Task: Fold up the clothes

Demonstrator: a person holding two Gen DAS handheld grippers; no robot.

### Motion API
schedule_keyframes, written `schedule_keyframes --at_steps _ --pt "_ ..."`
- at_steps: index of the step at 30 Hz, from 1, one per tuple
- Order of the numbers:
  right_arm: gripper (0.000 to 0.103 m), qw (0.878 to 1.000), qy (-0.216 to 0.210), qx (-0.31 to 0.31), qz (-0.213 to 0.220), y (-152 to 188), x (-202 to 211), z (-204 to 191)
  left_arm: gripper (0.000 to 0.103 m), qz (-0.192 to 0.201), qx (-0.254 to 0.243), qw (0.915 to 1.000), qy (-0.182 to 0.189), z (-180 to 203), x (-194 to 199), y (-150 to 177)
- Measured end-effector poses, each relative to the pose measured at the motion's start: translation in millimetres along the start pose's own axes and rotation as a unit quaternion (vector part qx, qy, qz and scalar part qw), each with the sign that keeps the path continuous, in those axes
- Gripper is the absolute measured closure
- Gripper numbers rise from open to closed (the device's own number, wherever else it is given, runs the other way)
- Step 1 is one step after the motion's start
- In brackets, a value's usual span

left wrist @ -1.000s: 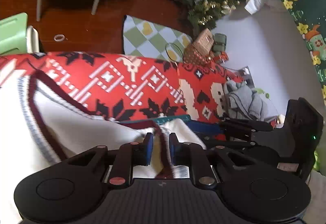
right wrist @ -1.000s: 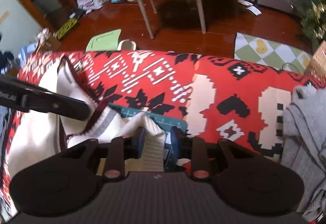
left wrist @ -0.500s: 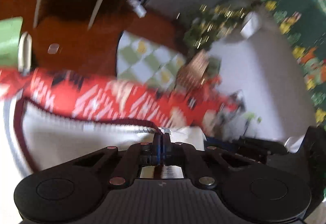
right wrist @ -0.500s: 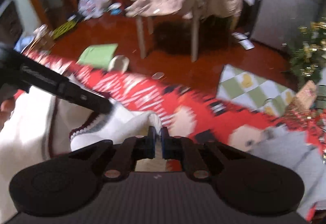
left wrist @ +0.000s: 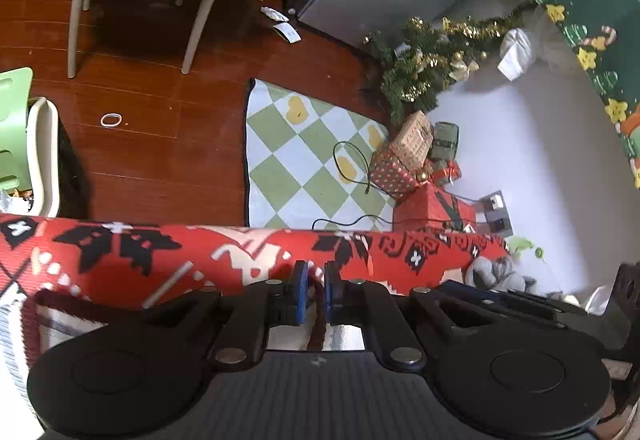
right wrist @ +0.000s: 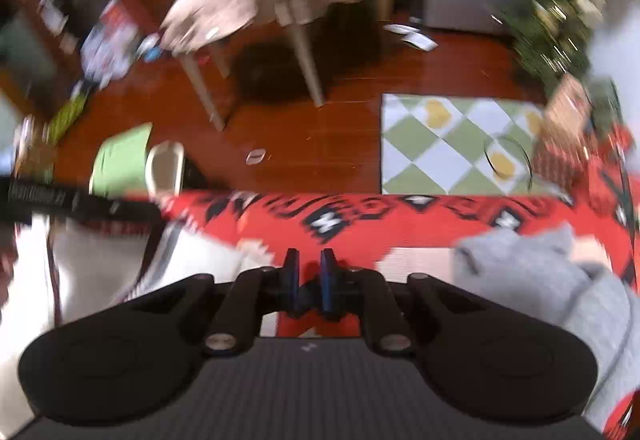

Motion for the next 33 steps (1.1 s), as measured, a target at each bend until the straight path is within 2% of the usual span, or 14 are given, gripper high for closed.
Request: schedule_keyframes --at_steps 2,4,7,10,13,15,17,21,23,25,28,31,33 --pt "0.088 1.0 -0.005 -0.018 0.004 -1.4 3.0 6.8 0.085 0.003 0.008 0.9999 0.012 -2.4 10.7 0.1" --pt "0.088 0.999 -0.011 -0.036 0.008 -2.8 6.0 13.6 0.083 0.002 0.004 0.9998 0.019 -2.7 25.1 1.8" --pt "0.088 0.998 -0.051 0.004 -0.018 8.8 5.2 -10.4 0.083 0.003 -0.03 0.9995 -0.006 -3.4 51.6 15.4" --pt "0.088 0.995 -0.082 0.042 -0.045 22.7 0.4 -35.8 0.083 0.005 -0.038 0.9984 -0.042 -16.7 83.6 35.8" --pt "0.088 0.993 -0.078 0.06 -0.06 37.5 -10.9 -56.2 0.083 0.006 -0.047 0.9948 -0.091 -36.5 114.6 59.0" --pt "0.088 0.994 -0.056 0.067 -0.058 40.9 -18.6 -58.7 0.082 0.003 -0.062 0.9907 -0.121 -52.2 131.6 71.5" --pt "0.095 0.996 -0.034 0.059 -0.049 38.0 -26.5 -53.8 0.078 -0.003 -0.073 0.986 -0.15 -69.4 144.7 78.9" --pt "0.092 0.999 -0.013 0.006 -0.038 17.7 -30.0 -41.0 0.077 0.0 -0.07 0.9814 -0.179 -104.5 165.2 80.3" --pt "0.088 0.999 -0.023 0.027 -0.026 6.8 -23.7 -53.7 0.077 0.003 -0.063 0.9805 -0.186 -121.6 169.0 78.8" --pt "0.088 0.998 -0.04 0.051 -0.023 -1.8 -19.0 -70.9 0.077 0.002 -0.043 0.9827 -0.18 -138.3 169.7 78.6" --pt "0.085 0.994 -0.078 0.072 -0.037 -6.8 -22.9 -111.2 0.079 -0.002 0.012 0.9895 -0.144 -160.1 166.5 80.2" --pt "0.081 0.988 -0.118 0.078 -0.053 -13.4 -31.6 -152.4 0.079 -0.002 0.079 0.9944 -0.069 -171.7 160.8 81.8" --pt "0.077 0.986 -0.141 0.064 -0.066 -14.3 -45.2 -175.9 0.078 -0.005 0.115 0.9926 -0.037 -179.6 154.3 82.1"
Point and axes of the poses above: each gripper's, at about its wrist camera, not at the fingertips, and x roughly against the way its jaws point, z to its right, y to its underside, the point moved 6 cm from there along -x, roughly the way its jaws point, and after that the axes turned 6 degrees about -x, right-handed, at the moved point
